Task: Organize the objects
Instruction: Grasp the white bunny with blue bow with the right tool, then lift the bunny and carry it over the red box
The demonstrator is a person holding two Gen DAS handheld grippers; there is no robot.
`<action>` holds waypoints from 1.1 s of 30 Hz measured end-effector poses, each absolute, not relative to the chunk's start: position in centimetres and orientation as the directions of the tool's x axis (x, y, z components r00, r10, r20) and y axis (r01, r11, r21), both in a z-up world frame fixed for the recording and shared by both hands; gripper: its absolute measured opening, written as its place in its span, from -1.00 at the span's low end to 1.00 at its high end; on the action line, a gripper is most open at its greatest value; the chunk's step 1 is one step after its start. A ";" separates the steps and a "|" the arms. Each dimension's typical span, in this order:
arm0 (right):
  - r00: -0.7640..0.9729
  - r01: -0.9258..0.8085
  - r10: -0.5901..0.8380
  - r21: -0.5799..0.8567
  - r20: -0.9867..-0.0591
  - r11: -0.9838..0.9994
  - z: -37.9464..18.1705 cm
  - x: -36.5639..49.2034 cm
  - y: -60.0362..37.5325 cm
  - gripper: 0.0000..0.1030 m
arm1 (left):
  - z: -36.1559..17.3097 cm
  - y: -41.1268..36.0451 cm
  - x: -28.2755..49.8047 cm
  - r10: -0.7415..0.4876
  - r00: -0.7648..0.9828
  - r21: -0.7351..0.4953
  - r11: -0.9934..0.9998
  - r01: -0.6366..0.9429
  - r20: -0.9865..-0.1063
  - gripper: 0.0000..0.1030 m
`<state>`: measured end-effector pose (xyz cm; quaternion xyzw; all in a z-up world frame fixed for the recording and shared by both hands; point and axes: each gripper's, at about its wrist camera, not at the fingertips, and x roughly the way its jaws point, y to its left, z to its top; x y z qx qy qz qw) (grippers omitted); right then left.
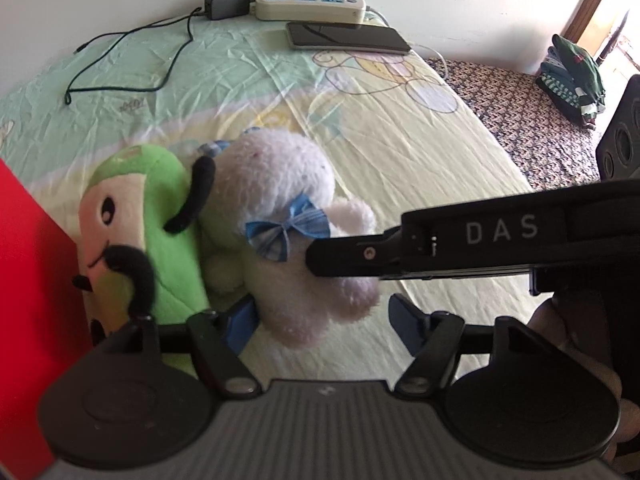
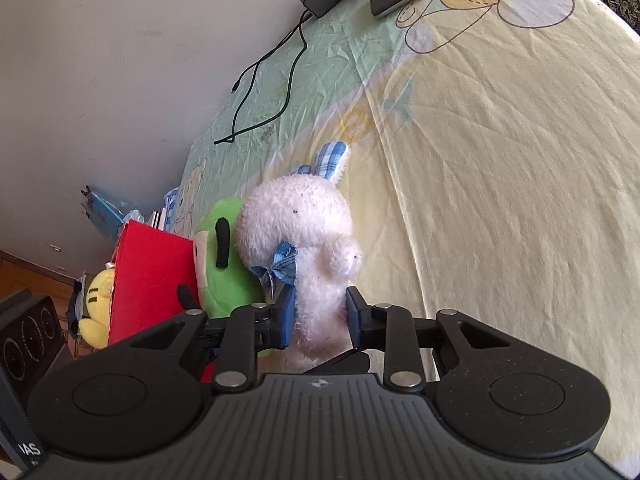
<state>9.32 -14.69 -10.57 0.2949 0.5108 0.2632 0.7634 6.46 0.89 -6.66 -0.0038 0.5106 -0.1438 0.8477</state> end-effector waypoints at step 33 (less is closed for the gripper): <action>0.250 -0.076 0.666 0.671 -0.703 0.737 -10.1 -3.2 -15.1 -0.31 | -6.7 0.7 -5.0 -0.354 0.313 -0.258 0.915 0.309 -0.881 0.42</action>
